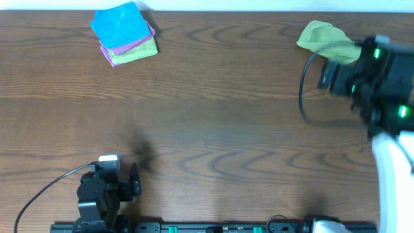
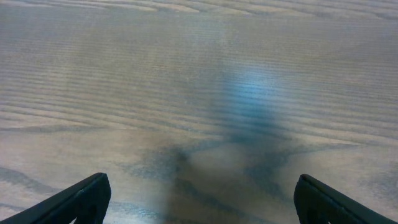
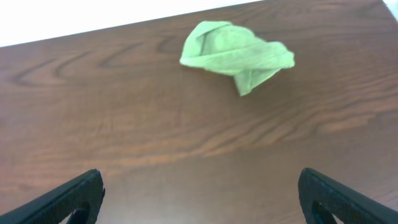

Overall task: Fold the cloth
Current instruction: 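Reach the right gripper to the crumpled lime-green cloth and grasp it, then lift the cloth with the right gripper and drag it toward table center, then lay the cloth flat with the right gripper while left arm approaches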

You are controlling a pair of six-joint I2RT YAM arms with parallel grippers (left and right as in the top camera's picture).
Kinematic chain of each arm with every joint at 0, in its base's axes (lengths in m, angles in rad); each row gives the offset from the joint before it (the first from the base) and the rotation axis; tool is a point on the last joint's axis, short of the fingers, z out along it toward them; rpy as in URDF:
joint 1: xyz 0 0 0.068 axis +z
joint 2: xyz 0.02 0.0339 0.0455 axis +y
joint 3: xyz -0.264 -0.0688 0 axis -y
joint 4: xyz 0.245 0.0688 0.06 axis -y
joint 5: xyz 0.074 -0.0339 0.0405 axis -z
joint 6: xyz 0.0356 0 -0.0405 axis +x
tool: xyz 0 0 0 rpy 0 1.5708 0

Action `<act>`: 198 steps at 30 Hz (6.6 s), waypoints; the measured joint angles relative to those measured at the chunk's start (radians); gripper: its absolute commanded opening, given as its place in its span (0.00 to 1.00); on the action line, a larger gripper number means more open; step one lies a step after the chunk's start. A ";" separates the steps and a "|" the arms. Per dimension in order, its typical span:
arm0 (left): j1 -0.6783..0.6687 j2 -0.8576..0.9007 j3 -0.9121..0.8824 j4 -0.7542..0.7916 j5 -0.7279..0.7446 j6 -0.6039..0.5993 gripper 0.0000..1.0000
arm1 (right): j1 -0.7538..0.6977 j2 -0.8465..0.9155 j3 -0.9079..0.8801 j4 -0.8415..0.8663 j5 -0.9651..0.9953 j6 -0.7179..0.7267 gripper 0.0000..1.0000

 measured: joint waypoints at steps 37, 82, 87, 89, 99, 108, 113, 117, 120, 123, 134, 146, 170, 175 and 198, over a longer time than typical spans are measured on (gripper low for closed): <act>0.000 -0.001 0.000 0.000 0.000 0.000 0.95 | -0.180 0.879 0.339 0.309 -0.054 0.065 0.85; 0.000 -0.001 0.000 0.000 0.000 0.000 0.96 | -0.180 1.004 0.339 0.420 -0.112 0.130 0.37; 0.000 -0.001 0.000 0.000 0.000 0.000 0.95 | -0.180 1.015 0.341 0.418 -0.117 0.129 0.09; 0.000 -0.001 0.000 0.000 0.000 0.000 0.95 | -0.181 1.019 0.343 0.416 -0.121 0.129 0.01; 0.000 -0.001 0.000 0.000 0.000 0.000 0.95 | -0.170 0.995 0.346 0.368 -0.133 0.107 0.01; 0.000 -0.001 0.000 0.000 0.000 0.000 0.96 | -0.053 0.706 0.346 0.180 -0.138 -0.001 0.01; 0.000 -0.001 0.000 0.000 0.000 0.000 0.95 | 0.080 0.497 0.351 0.023 -0.142 -0.055 0.01; 0.000 -0.001 0.000 0.000 0.000 0.000 0.95 | 0.177 0.414 0.352 -0.103 -0.144 -0.076 0.01; 0.000 -0.001 0.000 0.000 0.000 0.000 0.96 | 0.263 0.373 0.352 -0.193 -0.145 -0.082 0.01; 0.000 -0.001 0.000 0.000 0.000 0.000 0.95 | 0.354 0.350 0.352 -0.260 -0.149 -0.084 0.01; 0.000 -0.001 0.000 0.000 0.000 0.000 0.95 | 0.763 0.307 0.352 -0.313 -0.249 -0.073 0.01; 0.000 -0.001 0.000 0.000 0.000 0.000 0.95 | 0.943 0.148 0.352 -0.293 -0.259 0.000 0.01; 0.000 -0.001 0.000 0.001 0.000 0.000 0.95 | 0.147 0.719 0.344 0.097 0.157 0.011 0.67; 0.000 -0.001 0.000 0.001 0.000 0.000 0.95 | 0.134 0.661 0.344 0.003 0.023 0.021 0.72; 0.000 0.393 0.248 0.234 0.311 -0.227 0.96 | 0.090 0.629 0.153 -0.182 -0.451 -0.006 0.70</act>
